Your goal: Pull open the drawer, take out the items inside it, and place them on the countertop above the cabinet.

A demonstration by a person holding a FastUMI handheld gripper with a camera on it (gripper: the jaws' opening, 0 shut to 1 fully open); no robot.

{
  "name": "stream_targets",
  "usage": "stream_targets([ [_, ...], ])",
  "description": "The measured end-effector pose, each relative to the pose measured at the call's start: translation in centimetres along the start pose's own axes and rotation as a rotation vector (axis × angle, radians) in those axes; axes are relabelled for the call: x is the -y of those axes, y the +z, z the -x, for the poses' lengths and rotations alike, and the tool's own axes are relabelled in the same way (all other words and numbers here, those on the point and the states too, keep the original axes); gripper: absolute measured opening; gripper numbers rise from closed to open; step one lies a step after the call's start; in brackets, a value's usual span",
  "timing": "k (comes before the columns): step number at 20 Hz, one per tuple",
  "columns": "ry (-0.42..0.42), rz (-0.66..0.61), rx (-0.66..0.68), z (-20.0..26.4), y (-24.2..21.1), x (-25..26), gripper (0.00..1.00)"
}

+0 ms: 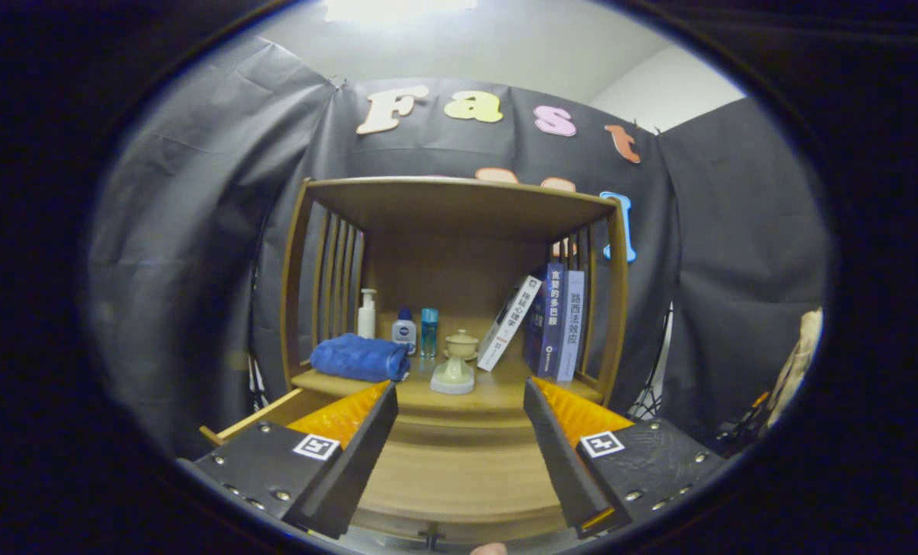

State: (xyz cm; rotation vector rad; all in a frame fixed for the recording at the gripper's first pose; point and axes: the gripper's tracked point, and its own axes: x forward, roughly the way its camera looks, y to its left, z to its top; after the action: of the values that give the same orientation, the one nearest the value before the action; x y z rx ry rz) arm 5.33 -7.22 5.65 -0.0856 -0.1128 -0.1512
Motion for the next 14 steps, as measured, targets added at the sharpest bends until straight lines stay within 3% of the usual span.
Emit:
stream_targets([
  [4,0.036,-0.030,-0.023,4.8,-4.6,-1.3,0.98],
  [6,0.015,-0.051,-0.046,6.4,-6.8,-0.8,0.98],
  [10,-0.020,-0.139,-0.119,7.2,-10.5,0.8,0.98],
  [14,0.012,-0.168,-0.186,7.2,-14.8,0.2,1.00],
])
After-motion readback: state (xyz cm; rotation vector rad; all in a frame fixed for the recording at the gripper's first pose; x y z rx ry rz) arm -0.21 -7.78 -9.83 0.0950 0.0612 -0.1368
